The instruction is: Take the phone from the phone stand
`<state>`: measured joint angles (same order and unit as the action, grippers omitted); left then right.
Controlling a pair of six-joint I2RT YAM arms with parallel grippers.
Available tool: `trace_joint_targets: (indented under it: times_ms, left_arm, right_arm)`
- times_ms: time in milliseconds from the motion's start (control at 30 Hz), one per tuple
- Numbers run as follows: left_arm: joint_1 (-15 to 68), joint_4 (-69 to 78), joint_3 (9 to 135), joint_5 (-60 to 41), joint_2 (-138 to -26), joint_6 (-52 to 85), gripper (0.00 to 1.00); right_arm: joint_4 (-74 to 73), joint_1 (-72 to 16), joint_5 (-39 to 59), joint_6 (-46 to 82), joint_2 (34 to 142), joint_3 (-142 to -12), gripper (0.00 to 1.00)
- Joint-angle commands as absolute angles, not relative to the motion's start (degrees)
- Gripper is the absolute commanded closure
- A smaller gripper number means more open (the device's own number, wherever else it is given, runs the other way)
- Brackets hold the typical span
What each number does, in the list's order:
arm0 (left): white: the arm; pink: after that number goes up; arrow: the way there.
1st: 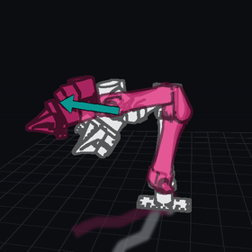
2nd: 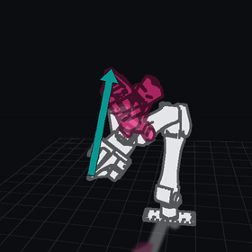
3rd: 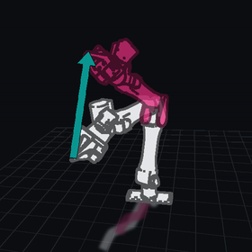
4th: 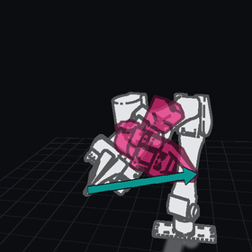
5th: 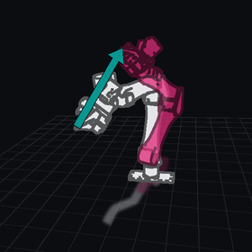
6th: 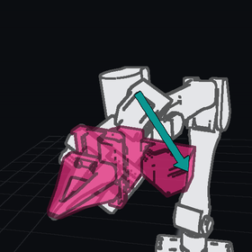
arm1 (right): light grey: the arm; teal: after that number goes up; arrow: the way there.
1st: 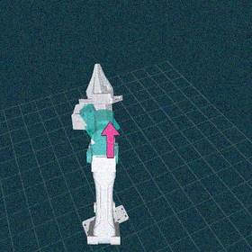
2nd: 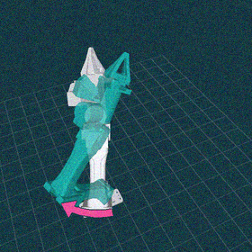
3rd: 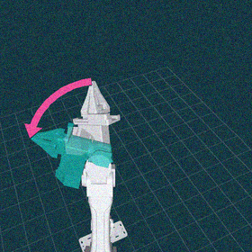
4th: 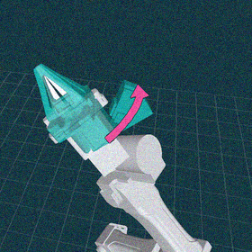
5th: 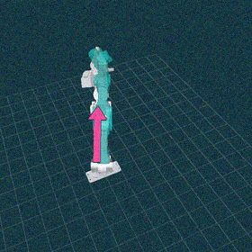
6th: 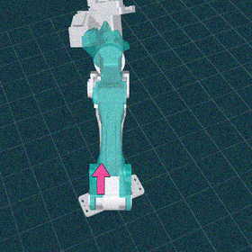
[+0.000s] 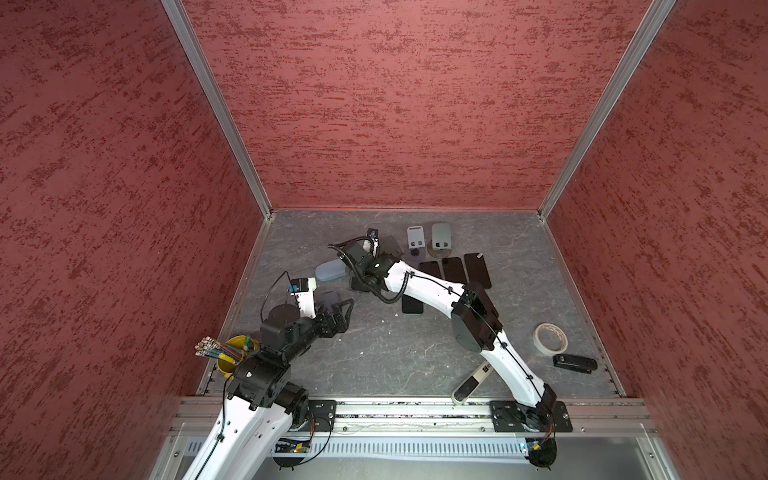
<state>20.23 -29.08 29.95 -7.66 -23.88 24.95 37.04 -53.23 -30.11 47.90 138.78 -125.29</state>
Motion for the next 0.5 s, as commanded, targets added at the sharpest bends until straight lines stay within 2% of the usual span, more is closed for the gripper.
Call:
trace_joint_targets:
  times_ms: [0, 233, 467]
  left_arm:
    - [19.68, -27.7, 29.95, -8.47, -23.29, 24.1, 0.0]
    - [19.32, -27.56, 29.65, -8.79, -23.29, 24.17, 0.0]
    - [19.16, -27.66, 29.58, -8.8, -23.29, 24.17, 0.0]
  right_arm:
    - [37.36, -52.82, -32.11, 50.32, 140.1, -127.27, 0.16]
    - [37.11, -52.82, -31.24, 50.33, 140.19, -127.19, 0.32]
    - [35.84, -52.81, -30.53, 48.12, 139.73, -126.28, 0.41]
